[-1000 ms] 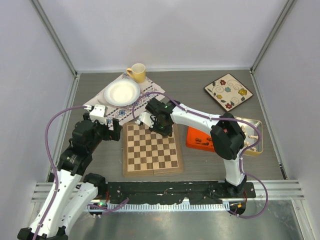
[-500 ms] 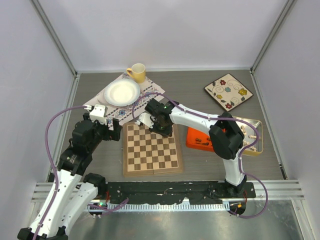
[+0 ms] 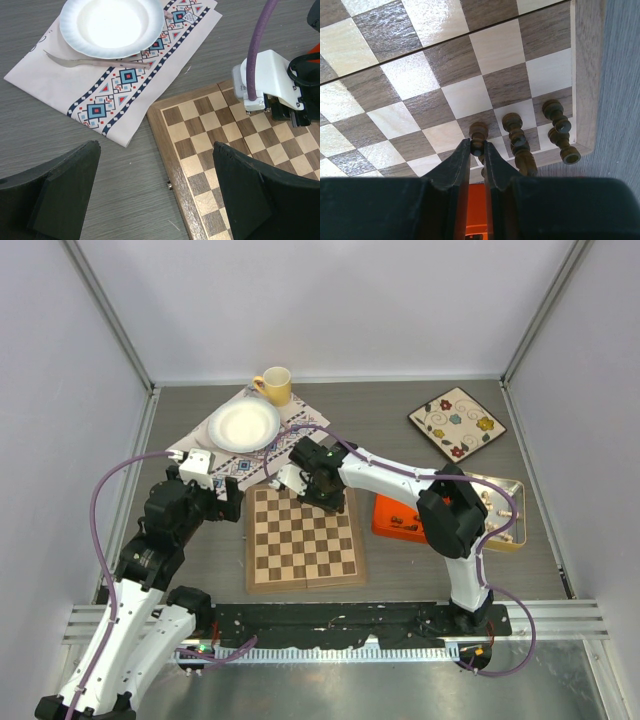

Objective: Set up the chess pieces on the board

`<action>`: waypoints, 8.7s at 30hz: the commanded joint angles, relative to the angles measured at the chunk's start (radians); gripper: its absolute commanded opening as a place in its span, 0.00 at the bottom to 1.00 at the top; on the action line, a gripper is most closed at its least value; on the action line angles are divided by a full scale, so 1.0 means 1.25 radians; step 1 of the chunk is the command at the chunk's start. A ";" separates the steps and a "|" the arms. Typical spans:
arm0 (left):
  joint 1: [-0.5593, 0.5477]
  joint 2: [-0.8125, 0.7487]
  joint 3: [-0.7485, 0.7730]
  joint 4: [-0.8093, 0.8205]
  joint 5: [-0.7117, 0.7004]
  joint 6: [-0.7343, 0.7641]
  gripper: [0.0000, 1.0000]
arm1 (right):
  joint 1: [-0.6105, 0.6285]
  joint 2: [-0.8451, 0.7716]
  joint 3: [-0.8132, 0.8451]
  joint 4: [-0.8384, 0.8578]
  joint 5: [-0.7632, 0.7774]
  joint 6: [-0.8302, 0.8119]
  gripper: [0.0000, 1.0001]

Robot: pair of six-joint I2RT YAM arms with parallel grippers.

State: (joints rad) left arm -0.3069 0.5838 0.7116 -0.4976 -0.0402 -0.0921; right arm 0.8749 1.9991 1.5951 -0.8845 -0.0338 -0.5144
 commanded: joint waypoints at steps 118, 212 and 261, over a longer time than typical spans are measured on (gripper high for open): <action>-0.448 0.642 0.239 0.563 0.041 -0.415 0.66 | -0.661 -0.415 -0.284 0.213 -0.612 0.770 0.08; -0.347 0.666 0.269 0.294 0.788 -0.237 0.01 | -0.288 -0.529 -0.297 -0.138 -0.902 -0.509 0.46; -0.287 0.302 -0.146 1.158 0.584 -0.159 0.65 | -0.284 -0.538 -0.251 0.461 -0.999 0.462 0.01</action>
State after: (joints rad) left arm -0.6662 0.9695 0.4957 0.8799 0.6861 -0.2985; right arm 0.5110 1.3293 1.2472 -0.3637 -1.2488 0.0296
